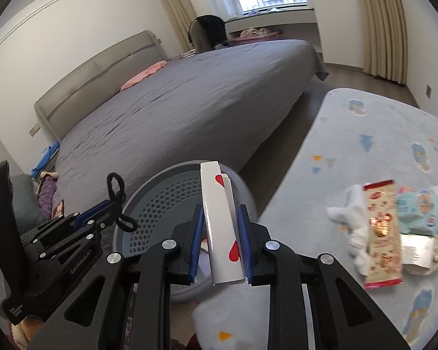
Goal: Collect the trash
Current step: 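Carry card and hair tie over the basket and open both grippers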
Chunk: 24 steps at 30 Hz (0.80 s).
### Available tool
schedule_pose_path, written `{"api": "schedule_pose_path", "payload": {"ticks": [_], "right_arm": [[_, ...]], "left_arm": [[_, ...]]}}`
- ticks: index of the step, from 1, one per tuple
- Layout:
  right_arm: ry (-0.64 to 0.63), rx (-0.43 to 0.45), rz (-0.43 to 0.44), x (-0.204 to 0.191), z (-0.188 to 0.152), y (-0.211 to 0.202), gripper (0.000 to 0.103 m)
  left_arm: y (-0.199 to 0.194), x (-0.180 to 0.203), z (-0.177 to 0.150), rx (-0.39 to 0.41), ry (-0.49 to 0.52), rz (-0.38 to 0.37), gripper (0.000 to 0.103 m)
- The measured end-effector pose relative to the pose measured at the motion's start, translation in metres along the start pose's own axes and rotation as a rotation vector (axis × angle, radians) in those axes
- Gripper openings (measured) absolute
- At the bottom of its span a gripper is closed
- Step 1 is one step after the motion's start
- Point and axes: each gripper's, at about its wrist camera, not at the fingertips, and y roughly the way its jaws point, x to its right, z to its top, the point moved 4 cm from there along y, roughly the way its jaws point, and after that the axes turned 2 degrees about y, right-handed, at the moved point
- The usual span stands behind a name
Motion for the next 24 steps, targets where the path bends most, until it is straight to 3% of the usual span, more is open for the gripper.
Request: {"api": "schedule_pose_path", "payload": {"ticks": [13, 19, 21, 23, 24], "right_arm": [[-0.044, -0.095, 0.038, -0.029, -0.006, 0.048, 0.023], [-0.054, -0.112, 0.037, -0.030, -0.009, 0.058, 0.023], [-0.058, -0.109, 0.039, -0.030, -0.009, 0.058, 0.028], [-0.061, -0.099, 0.034, -0.030, -0.008, 0.057, 0.043], [-0.062, -0.091, 0.028, -0.030, -0.008, 0.056, 0.045]], "left_arm": [[0.038, -0.030, -0.018, -0.102, -0.073, -0.007, 0.013], [0.042, -0.034, -0.019, -0.112, -0.078, 0.020, 0.014], [0.041, -0.036, -0.018, -0.106, -0.080, 0.029, 0.014], [0.040, -0.037, -0.018, -0.104, -0.081, 0.039, 0.016], [0.040, -0.038, -0.018, -0.105, -0.083, 0.045, 0.021]]}}
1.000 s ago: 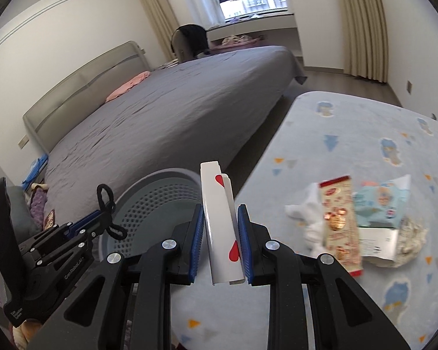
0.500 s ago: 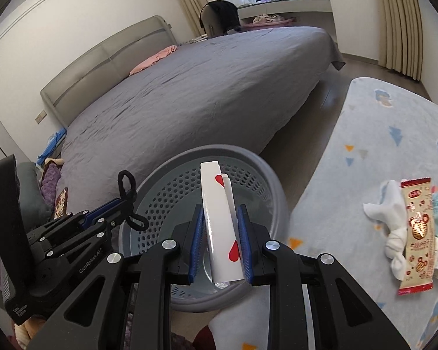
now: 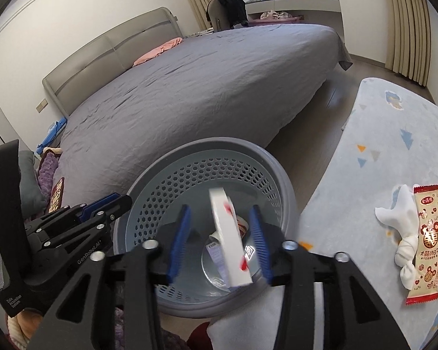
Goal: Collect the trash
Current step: 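Carry card and hair tie over the basket and open both grippers, then move both tools away from the basket toward the mattress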
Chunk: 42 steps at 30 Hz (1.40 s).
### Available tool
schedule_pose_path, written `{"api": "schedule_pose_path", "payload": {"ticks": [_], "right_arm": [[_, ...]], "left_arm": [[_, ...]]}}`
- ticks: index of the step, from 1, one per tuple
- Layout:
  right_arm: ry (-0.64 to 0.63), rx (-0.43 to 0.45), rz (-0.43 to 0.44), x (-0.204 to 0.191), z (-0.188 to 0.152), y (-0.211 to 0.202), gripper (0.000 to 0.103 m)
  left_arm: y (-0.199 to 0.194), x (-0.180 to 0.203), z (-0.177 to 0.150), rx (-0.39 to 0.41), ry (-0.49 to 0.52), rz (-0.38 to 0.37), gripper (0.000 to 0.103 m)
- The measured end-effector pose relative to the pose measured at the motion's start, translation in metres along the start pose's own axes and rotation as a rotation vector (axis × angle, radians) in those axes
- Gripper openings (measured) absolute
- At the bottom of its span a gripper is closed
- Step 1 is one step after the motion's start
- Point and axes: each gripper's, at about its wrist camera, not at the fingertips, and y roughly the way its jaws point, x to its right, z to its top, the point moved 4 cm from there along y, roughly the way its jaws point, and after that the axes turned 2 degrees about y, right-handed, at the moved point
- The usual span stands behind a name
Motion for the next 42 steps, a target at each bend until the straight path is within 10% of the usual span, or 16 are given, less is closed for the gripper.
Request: {"api": "schedule_pose_path", "payload": {"ticks": [8, 28, 42], "right_arm": [[0.009, 0.007, -0.014, 0.003, -0.001, -0.002, 0.046], [0.017, 0.069, -0.054, 0.008, -0.003, -0.016, 0.065], [0.026, 0.107, -0.117, 0.030, -0.013, -0.049, 0.070]], "left_arm": [[-0.005, -0.007, 0.002, 0.029, -0.023, 0.027, 0.061], [-0.015, -0.017, 0.006, 0.086, -0.063, 0.078, 0.094], [-0.028, -0.007, 0.005, 0.124, -0.061, 0.035, 0.096]]}}
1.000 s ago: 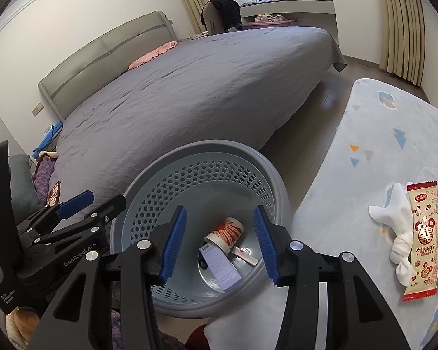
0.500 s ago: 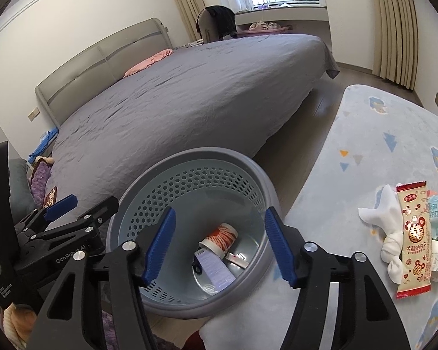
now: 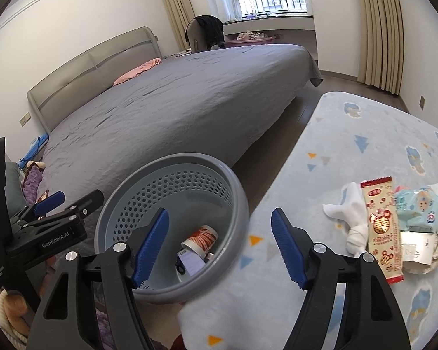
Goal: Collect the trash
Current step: 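Move both tools away from the basket toward the mattress, then grasp the crumpled white paper with the right gripper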
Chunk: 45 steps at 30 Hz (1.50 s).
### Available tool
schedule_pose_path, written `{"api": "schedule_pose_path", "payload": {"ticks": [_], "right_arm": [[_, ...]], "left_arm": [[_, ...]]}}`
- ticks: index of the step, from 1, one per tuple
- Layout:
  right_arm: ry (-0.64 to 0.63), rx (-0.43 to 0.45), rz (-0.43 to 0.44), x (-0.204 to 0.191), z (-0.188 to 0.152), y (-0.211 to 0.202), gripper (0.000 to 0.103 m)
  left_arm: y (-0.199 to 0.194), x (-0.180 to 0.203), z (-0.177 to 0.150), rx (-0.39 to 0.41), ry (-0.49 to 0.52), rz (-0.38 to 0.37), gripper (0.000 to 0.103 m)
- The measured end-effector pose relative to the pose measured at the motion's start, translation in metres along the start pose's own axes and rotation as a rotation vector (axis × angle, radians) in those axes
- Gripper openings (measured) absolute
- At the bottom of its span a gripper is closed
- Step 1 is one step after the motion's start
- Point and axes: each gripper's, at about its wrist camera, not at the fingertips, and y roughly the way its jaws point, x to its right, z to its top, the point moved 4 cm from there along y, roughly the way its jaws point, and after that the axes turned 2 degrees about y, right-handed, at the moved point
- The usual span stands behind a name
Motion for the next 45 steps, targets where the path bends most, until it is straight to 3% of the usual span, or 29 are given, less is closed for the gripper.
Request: {"api": "schedule_pose_path", "payload": {"ticks": [12, 30, 45], "right_arm": [[0.045, 0.020, -0.084, 0.054, -0.012, -0.031, 0.070], [0.175, 0.073, -0.280, 0.168, -0.036, -0.085, 0.075], [0.345, 0.036, -0.368, 0.243, -0.061, -0.091, 0.075]], "left_arm": [[-0.008, 0.028, -0.001, 0.011, 0.021, -0.056, 0.096], [-0.019, 0.110, -0.009, 0.010, 0.105, -0.188, 0.096], [-0.019, 0.162, -0.020, -0.004, 0.189, -0.240, 0.096]]}}
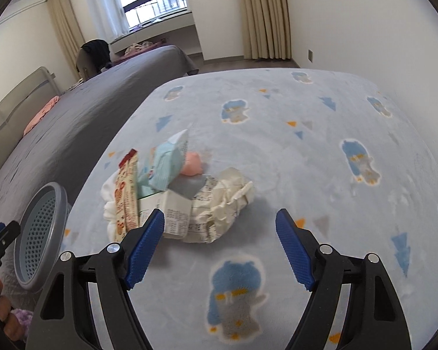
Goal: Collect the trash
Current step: 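Grasp the crumpled white paper with the right gripper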
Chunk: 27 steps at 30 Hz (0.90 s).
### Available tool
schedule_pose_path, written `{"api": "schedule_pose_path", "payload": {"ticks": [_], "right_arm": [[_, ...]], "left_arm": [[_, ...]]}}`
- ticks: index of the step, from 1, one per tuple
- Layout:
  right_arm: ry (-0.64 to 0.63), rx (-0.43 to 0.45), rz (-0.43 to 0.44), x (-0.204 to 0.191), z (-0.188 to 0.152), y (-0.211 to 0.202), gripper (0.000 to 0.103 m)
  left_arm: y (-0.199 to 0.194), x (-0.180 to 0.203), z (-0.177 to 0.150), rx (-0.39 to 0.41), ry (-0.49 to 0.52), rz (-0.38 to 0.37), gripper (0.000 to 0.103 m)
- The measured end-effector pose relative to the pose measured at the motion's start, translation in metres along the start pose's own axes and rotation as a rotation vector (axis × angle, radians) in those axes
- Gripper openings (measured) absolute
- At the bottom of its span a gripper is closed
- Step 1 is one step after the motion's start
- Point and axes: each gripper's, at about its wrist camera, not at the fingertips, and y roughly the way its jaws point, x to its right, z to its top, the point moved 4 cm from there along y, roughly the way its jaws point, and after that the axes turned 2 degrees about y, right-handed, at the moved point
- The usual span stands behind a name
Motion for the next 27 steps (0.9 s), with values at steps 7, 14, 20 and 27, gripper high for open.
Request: {"api": "schedule_pose_path", "payload": {"ticks": [7, 14, 20, 27], "right_arm": [[0.036, -0.033, -0.011, 0.006, 0.007, 0.021, 0.075], [0.049, -0.074, -0.022, 0.007, 0.010, 0.044, 0.075], [0.027, -0.108, -0.018, 0.000, 0.007, 0.056, 0.063], [0.013, -0.118, -0.013, 0.000, 0.002, 0.054, 0.052]], "left_arm": [[0.007, 0.012, 0.000, -0.013, 0.019, -0.011, 0.096], [0.011, 0.017, -0.003, -0.027, 0.030, -0.023, 0.096], [0.011, 0.019, -0.004, -0.033, 0.037, -0.024, 0.096], [0.010, 0.018, -0.005, -0.030, 0.038, -0.020, 0.096]]}}
